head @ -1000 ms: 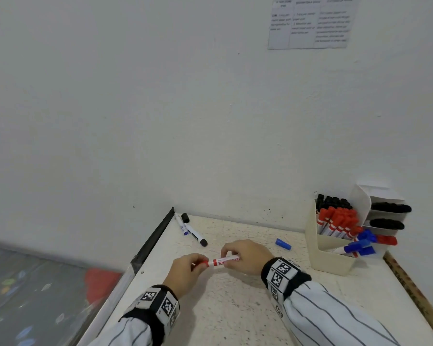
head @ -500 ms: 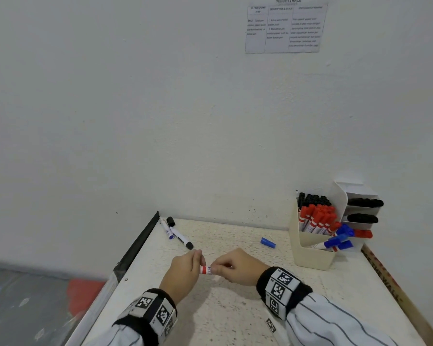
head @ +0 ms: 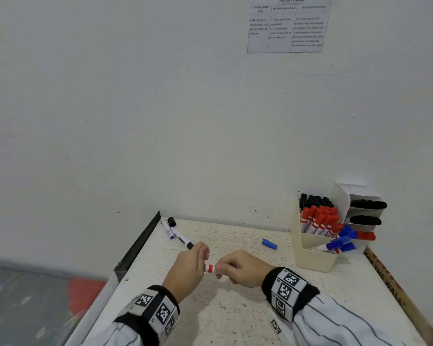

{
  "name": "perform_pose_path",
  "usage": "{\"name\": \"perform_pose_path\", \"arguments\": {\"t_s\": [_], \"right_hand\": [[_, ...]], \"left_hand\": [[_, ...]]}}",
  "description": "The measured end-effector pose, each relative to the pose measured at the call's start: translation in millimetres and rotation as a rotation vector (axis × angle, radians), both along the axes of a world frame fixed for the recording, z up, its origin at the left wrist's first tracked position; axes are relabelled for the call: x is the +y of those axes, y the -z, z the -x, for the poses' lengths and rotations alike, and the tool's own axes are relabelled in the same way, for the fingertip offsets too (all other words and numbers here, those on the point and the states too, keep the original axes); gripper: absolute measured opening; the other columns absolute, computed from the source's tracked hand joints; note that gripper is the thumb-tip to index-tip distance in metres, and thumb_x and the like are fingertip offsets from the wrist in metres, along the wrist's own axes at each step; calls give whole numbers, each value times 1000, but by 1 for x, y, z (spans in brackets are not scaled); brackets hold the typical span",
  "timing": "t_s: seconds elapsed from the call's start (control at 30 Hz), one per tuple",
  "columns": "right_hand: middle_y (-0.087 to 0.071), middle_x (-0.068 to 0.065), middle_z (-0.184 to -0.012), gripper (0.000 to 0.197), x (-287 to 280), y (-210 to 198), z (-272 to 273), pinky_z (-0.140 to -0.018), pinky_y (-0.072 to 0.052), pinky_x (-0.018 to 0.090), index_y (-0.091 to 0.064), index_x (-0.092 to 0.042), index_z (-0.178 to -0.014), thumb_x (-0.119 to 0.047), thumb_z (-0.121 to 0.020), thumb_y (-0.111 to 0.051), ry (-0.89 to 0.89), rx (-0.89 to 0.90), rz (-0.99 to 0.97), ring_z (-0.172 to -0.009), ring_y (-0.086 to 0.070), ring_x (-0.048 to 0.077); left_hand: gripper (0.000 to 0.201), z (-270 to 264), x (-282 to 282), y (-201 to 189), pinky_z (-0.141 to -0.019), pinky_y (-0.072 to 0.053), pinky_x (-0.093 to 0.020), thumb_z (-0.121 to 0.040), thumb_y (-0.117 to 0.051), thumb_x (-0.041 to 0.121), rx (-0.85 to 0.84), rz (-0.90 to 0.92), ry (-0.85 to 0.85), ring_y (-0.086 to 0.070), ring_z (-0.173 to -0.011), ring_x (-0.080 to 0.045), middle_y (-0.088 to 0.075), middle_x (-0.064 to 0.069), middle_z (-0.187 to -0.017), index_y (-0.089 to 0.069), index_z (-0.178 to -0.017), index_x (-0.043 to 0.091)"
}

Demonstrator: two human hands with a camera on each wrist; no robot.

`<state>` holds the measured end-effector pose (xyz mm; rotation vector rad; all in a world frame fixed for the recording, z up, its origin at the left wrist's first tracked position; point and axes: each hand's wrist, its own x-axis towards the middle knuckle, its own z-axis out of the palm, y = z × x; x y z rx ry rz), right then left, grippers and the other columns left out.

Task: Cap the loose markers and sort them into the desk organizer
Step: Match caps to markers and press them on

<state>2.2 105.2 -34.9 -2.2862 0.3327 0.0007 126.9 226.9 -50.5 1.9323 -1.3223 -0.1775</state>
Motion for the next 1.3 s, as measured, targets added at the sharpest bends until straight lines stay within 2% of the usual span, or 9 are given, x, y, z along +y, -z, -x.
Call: {"name": "perform_pose_path", "arguments": {"t_s": [0.2, 0.33, 0.5, 0.67, 0.87, 1.03, 1.17, 1.23, 1.3], "right_hand": [[-43, -4, -51, 33, 2, 5, 1, -36, -27, 16, -57, -27, -70, -37, -97, -41, 24, -5, -132, -33, -31, 4], [-46, -5, -54, 30, -1, 6, -3, -45, -32, 20, -60, -30, -72, -36, -96, -44, 20, -40, -9, -37, -35, 2], [-50, -16, -48, 28, -9, 14, -8, -51, -29, 18, -70, -14, -88, -32, -94, -50, -7, -170, 182, -45, -38, 6], [-63, 1, -66, 50, -16, 22, -7, -54, -36, 25, -68, -22, -99, -56, -87, -35, -2, -239, 453, -54, -47, 11], [-69, -7, -88, 31, -20, 21, -9, -66, -41, 22, -55, -35, -123, -40, -96, -41, 12, -113, 456, -68, -51, -1], [-56, -5, -100, 26, -37, 23, -3, -75, -42, 24, -56, -22, -117, -30, -97, -41, 174, -100, 405, -85, -48, 9], [-53, -10, -92, 20, -58, 19, 13, -69, -38, 21, -56, -22, -111, -28, -95, -46, 336, -153, 333, -78, -47, 5], [-56, -10, -92, 20, -69, 14, 21, -69, -40, 25, -54, -22, -113, -26, -94, -49, 402, -199, 316, -74, -49, 5], [-54, -9, -92, 31, -80, 8, 29, -65, -40, 24, -45, -23, -125, -22, -94, -49, 454, -268, 269, -64, -48, 3]], "left_hand": [[33, -5, 0, -2, -50, -30, -19, -100, -31, 18, -74, -5, 78, -35, -47, -10, -40, 5, -57, -34, -72, 34], [32, -5, -4, 1, -49, -30, -18, -101, -31, 17, 24, 2, 41, -33, -47, -9, -39, 5, -55, -38, -72, 29], [36, -6, -12, 4, -51, -31, -16, -100, -29, 12, 162, -25, -38, -35, -54, -9, -41, 5, -60, -40, -68, 23], [37, -8, -20, 3, -49, -31, -17, -99, -27, 10, 217, -106, -60, -37, -55, -7, -40, 5, -64, -40, -67, 22], [20, -7, -24, 8, -40, -26, -20, -101, -29, 29, 592, -96, -32, -36, -41, -10, -41, -1, -54, -46, -107, 18], [29, -19, -34, 13, -68, -39, -27, -101, -24, 39, 587, -115, -130, -51, -79, -17, -54, -4, -92, -43, -113, 20], [28, -45, -44, 29, -89, -37, -33, -101, -33, 24, 271, -315, -148, -47, -99, -20, -54, -1, -89, -54, -84, 17], [34, -55, -52, 39, -103, -32, -37, -100, -33, 24, 132, -470, -158, -41, -123, -29, -52, -14, -125, -55, -117, 3], [45, -60, -57, 45, -112, -25, -38, -101, -32, 26, 67, -549, -197, -25, -138, -29, -30, -15, -147, -36, -140, 3]]}}
